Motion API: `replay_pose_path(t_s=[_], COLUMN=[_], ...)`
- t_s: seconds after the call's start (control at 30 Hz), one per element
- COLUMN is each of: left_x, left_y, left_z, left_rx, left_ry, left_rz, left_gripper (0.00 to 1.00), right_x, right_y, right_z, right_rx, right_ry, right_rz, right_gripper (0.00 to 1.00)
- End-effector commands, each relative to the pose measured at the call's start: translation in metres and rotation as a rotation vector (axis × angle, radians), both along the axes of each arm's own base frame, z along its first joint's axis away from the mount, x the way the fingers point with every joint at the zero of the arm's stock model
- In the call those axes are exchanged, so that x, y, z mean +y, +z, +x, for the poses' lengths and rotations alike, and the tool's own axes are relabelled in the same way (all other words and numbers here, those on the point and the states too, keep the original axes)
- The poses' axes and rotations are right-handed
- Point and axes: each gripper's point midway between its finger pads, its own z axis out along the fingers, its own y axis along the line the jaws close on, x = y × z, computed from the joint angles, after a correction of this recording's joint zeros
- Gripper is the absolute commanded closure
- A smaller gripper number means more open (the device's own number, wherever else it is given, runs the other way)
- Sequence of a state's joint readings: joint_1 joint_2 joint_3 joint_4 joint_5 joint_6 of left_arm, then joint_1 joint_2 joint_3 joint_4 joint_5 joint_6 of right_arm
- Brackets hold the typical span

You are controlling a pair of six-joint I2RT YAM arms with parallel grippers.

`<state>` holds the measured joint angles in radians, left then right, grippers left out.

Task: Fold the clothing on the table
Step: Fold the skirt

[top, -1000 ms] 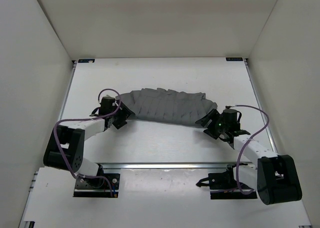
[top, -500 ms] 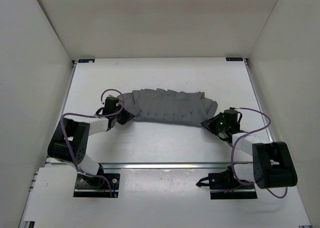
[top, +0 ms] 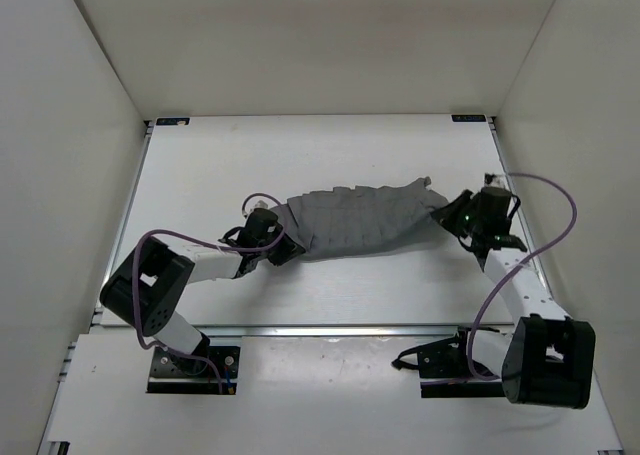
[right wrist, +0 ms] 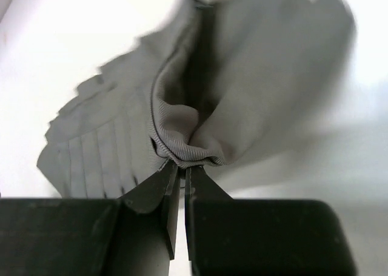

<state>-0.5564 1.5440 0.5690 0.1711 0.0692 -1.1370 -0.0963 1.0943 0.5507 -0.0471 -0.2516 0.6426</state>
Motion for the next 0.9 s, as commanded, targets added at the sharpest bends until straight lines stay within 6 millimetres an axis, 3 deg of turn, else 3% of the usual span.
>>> replay_pose_path(t_s=[0.0,0.03,0.1,0.13,0.17,0.27,0.33,0.4,0.43,0.57,0.7,0.87], left_x=[-0.011,-0.011,-0.005,0.000,0.003,0.019,0.026,0.032,0.037,0.042,0.043,0.048], left_y=[0.005,0.007,0.004,0.002,0.000,-0.005,-0.008,-0.007,-0.009,-0.011,-0.012,-0.017], left_z=[0.004,0.004,0.006,0.007,0.007,0.009,0.009,0.015,0.015,0.013,0.012,0.008], left_rx=[-0.018,-0.017,-0.017,-0.013,-0.009,-0.005,0.006,-0.003,0.006,0.009,0.009,0.019], left_ry=[0.029,0.030,0.045,0.058,0.065,0.100,0.118,0.136,0.144,0.139,0.132,0.127], left_rz=[-0.030,-0.036,-0.016,-0.007,-0.003,0.016,0.020,0.022,0.023,0.031,0.026,0.018], left_gripper=[1.00,1.00,1.00,1.00,1.00,1.00,1.00,1.00,1.00,1.00,1.00,0.99], right_x=[0.022,0.030,0.076,0.086,0.110,0.176,0.222,0.258,0.278,0.317,0.334,0.341], right_y=[0.046,0.044,0.076,0.071,0.083,0.094,0.098,0.078,0.081,0.046,0.014,0.007], right_z=[0.018,0.019,0.027,0.030,0.034,0.031,0.022,0.011,0.004,-0.006,-0.017,-0.017], right_rx=[-0.104,-0.085,-0.161,-0.143,-0.170,-0.213,-0.235,-0.198,-0.218,-0.151,-0.068,-0.061], right_ry=[0.240,0.285,0.447,0.485,0.543,0.710,0.822,0.929,0.979,1.078,1.145,1.197], right_rz=[-0.188,-0.188,-0.196,-0.216,-0.231,-0.276,-0.255,-0.229,-0.230,-0.220,-0.162,-0.096], right_gripper=[1.00,1.00,1.00,1.00,0.99,1.00,1.00,1.00,0.99,1.00,1.00,1.00])
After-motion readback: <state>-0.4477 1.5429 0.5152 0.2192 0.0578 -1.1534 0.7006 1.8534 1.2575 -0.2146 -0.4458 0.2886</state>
